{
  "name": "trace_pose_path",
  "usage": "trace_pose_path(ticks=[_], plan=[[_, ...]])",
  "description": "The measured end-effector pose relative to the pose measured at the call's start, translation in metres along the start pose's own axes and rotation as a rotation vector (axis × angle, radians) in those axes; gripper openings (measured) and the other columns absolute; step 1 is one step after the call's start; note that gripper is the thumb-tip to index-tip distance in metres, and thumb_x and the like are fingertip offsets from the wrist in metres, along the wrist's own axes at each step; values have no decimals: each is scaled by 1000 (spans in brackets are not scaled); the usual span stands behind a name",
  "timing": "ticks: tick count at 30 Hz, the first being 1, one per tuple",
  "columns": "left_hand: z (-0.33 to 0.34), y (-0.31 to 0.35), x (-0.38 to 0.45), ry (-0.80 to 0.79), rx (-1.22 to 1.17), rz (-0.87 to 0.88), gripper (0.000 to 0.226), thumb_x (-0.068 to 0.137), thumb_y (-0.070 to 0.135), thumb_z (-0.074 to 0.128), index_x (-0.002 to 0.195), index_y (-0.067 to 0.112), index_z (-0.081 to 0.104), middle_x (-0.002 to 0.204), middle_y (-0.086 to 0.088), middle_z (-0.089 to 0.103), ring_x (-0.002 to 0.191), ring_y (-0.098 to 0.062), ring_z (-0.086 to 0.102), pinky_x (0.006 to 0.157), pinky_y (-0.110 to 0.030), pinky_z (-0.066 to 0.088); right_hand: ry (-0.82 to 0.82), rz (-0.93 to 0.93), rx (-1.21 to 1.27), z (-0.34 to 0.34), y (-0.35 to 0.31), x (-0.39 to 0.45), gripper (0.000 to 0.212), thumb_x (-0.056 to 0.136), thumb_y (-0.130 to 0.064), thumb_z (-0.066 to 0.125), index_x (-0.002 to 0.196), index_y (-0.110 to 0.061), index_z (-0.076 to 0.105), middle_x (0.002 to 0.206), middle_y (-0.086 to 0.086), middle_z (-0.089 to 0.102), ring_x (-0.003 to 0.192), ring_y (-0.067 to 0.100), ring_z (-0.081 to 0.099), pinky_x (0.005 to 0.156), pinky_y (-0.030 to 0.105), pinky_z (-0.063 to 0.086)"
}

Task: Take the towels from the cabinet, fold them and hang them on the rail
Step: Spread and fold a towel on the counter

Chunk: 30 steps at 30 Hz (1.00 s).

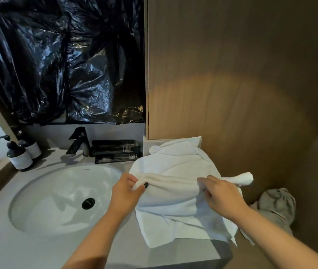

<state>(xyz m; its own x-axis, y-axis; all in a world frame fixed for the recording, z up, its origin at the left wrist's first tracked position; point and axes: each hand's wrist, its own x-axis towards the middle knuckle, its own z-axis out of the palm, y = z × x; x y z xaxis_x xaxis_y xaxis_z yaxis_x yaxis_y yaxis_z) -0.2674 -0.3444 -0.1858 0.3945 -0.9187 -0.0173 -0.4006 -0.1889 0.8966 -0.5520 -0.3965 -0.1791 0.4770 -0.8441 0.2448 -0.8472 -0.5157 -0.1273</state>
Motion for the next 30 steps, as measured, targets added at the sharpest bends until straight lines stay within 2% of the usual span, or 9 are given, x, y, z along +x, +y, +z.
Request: trace_pose_path(ticks=[2,4,9,13,16,19,23,27,30], plan=[[0,6,-5,-13,-85,2,20,86,23,75,88,15,56,80,-2,60,70,-16,56,59,-22,41,-42,77,78,10,-13,-11,41,95,-25,52,136,-25,49,120,1,64,95,23,65,74,35,54],[-1,16,-9,-32,-225,-26,16,89,18,71,85,13,56,73,-2,59,66,-16,54,58,-22,41,-139,56,132,18,-36,-19,68,94,-41,55,152,-30,22,142,-3,50,116,17,57,96,32,50],[-2,34,-22,-95,-418,-63,11,90,3,62,93,13,60,64,3,60,59,-9,51,55,-17,41,-287,136,282,42,-87,-22,130,69,-70,68,147,-35,-29,161,-3,2,145,23,25,116,38,33],[-3,40,-32,-182,-572,-116,21,82,5,66,101,14,63,58,6,57,58,-13,46,59,-22,38,-200,256,269,55,-101,-11,142,64,-76,69,136,-36,-46,158,1,-7,147,27,18,119,48,25],[-1,51,-37,-252,-629,-96,30,70,13,65,99,14,65,65,0,60,60,-15,45,64,-26,38,-63,295,287,55,-93,0,127,75,-71,65,143,-34,-35,155,3,10,138,23,36,112,38,39],[6,58,-40,-280,-610,-63,18,82,-2,67,92,14,66,82,-4,69,63,-14,53,69,-24,43,19,240,432,44,-66,8,86,90,-52,61,154,-34,6,148,-9,39,122,16,55,96,28,49],[12,54,-35,-199,-590,-58,27,90,-9,58,102,14,66,100,-2,75,79,-12,67,81,-28,52,82,95,349,24,-34,14,38,99,-30,51,136,-27,51,123,-5,62,100,21,64,78,27,50],[19,47,-36,-97,-556,-56,35,90,-12,52,113,14,60,102,-2,75,88,-5,69,76,-16,53,80,6,479,11,-17,25,30,97,-17,51,124,-28,60,99,-7,57,89,15,59,74,29,49],[22,44,-37,-15,-463,-24,36,91,-9,52,116,16,60,99,-1,72,89,-7,67,80,-20,48,80,-77,616,-6,-7,34,32,96,-8,52,115,-32,61,93,-8,55,88,6,54,79,20,43]])
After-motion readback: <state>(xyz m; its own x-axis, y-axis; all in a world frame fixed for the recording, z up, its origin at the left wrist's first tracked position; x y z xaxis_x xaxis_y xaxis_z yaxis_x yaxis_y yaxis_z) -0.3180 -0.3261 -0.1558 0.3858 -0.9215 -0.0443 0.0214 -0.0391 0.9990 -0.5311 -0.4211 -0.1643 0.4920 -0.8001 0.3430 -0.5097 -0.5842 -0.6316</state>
